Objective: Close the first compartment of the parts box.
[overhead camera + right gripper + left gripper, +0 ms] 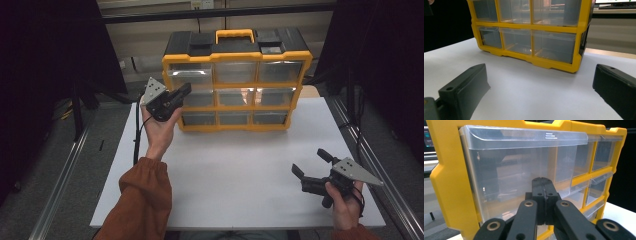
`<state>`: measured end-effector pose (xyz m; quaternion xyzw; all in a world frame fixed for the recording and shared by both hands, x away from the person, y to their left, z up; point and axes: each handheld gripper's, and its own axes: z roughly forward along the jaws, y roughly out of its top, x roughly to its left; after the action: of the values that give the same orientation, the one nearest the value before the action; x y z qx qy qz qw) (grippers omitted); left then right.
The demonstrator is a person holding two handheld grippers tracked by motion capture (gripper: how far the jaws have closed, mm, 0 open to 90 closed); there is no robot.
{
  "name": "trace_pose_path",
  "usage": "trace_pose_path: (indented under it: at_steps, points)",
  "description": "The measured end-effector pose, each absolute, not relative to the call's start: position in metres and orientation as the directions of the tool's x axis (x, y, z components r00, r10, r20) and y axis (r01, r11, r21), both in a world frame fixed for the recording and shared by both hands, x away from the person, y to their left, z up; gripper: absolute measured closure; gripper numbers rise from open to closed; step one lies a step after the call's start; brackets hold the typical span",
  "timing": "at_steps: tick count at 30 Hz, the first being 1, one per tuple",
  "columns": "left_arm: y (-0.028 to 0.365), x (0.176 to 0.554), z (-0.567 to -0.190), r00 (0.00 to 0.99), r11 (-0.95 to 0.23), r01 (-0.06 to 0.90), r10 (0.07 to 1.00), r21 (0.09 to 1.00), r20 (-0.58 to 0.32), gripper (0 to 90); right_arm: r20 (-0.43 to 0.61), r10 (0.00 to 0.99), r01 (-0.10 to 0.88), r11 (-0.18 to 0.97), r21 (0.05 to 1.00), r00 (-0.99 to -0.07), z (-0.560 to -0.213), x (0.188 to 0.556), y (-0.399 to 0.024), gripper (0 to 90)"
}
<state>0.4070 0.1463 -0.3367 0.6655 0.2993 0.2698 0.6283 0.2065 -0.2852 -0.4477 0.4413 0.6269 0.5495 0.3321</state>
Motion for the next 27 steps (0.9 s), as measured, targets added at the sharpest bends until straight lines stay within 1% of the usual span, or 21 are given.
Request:
trace_pose_path:
  at_steps: [12, 16, 25, 27]
  points:
    - [0.145, 0.411, -0.335, 0.670, -0.041, 0.059, 0.742, 0.997, -0.009, 90.0, 0.067, 0.919, 0.188, 0.008, 0.982, -0.388, -0.448, 0.207, -0.285, 0.0]
    - [0.145, 0.413, -0.335, 0.670, -0.057, 0.054, 0.742, 0.997, 0.006, 90.0, 0.069, 0.919, 0.190, 0.006, 0.982, -0.388, -0.448, 0.207, -0.285, 0.0]
    - [0.145, 0.416, -0.333, 0.663, -0.029, 0.060, 0.748, 0.998, -0.018, 90.0, 0.069, 0.919, 0.189, 0.007, 0.982, -0.388, -0.448, 0.207, -0.286, 0.0]
    - [0.145, 0.418, -0.333, 0.661, -0.040, 0.063, 0.751, 0.997, -0.011, 90.0, 0.080, 0.920, 0.196, -0.003, 0.981, -0.383, -0.448, 0.206, -0.287, 0.0]
